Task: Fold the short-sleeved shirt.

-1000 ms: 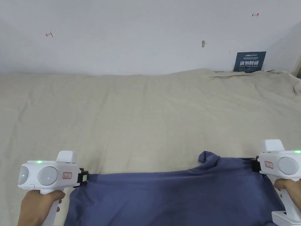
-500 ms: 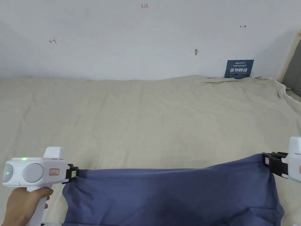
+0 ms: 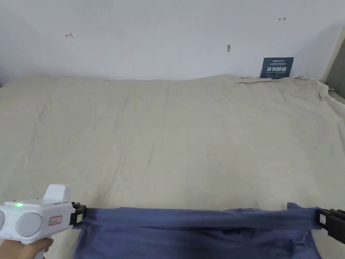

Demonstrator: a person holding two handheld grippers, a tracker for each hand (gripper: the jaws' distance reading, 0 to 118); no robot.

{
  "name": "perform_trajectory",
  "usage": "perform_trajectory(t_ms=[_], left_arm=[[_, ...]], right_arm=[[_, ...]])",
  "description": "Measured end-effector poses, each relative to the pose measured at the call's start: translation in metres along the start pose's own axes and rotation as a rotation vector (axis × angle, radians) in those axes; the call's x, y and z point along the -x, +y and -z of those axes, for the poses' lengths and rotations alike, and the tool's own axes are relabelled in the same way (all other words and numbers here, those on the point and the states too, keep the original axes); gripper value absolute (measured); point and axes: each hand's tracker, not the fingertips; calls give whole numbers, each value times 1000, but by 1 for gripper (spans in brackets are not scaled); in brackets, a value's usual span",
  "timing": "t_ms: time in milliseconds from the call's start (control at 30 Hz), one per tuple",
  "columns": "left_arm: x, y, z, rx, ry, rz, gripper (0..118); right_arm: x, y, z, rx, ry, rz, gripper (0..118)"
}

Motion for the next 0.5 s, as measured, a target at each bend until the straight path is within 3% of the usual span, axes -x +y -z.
perform_trajectory(t_ms=[333, 500], left_arm=[[6, -68, 14, 78, 20, -9, 0], [-2, -88, 27, 111, 37, 21, 0]], right_arm=[[-19, -69, 6, 104, -49, 89, 1], [-22, -96, 30, 163, -110, 81, 1]])
